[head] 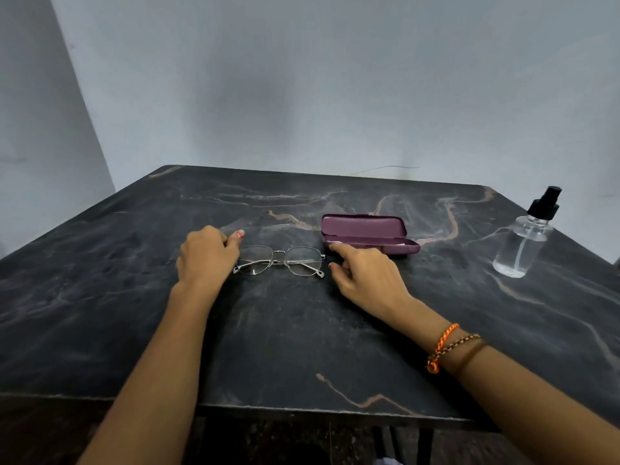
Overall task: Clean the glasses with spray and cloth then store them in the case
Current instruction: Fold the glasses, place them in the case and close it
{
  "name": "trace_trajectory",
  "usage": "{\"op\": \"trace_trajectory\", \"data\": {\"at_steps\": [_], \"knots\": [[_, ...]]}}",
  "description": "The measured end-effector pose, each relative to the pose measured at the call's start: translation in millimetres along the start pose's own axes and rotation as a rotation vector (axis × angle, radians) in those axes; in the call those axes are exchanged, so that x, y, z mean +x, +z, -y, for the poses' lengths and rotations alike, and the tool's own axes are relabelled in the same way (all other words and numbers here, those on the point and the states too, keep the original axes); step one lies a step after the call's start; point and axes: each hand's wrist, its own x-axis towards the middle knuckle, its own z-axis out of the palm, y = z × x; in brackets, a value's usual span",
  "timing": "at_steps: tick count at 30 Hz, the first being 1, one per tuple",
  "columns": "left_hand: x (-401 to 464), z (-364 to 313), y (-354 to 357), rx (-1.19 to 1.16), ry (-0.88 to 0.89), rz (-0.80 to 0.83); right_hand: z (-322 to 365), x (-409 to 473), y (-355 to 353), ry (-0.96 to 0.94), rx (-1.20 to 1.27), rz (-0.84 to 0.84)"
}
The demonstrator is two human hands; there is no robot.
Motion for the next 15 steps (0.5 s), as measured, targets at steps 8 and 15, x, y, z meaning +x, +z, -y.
{"op": "trace_trajectory", "data": {"at_steps": [8, 15], "knots": [[8.0, 3.3, 5.8, -0.054, 0.024, 0.013, 4.7, 8.9, 9.9, -0.019, 0.029, -0.030], [10.3, 8.8, 8.7, -0.458, 0.009, 0.031, 3.5, 2.5, 5.3, 0.003, 0.164, -0.180]]}}
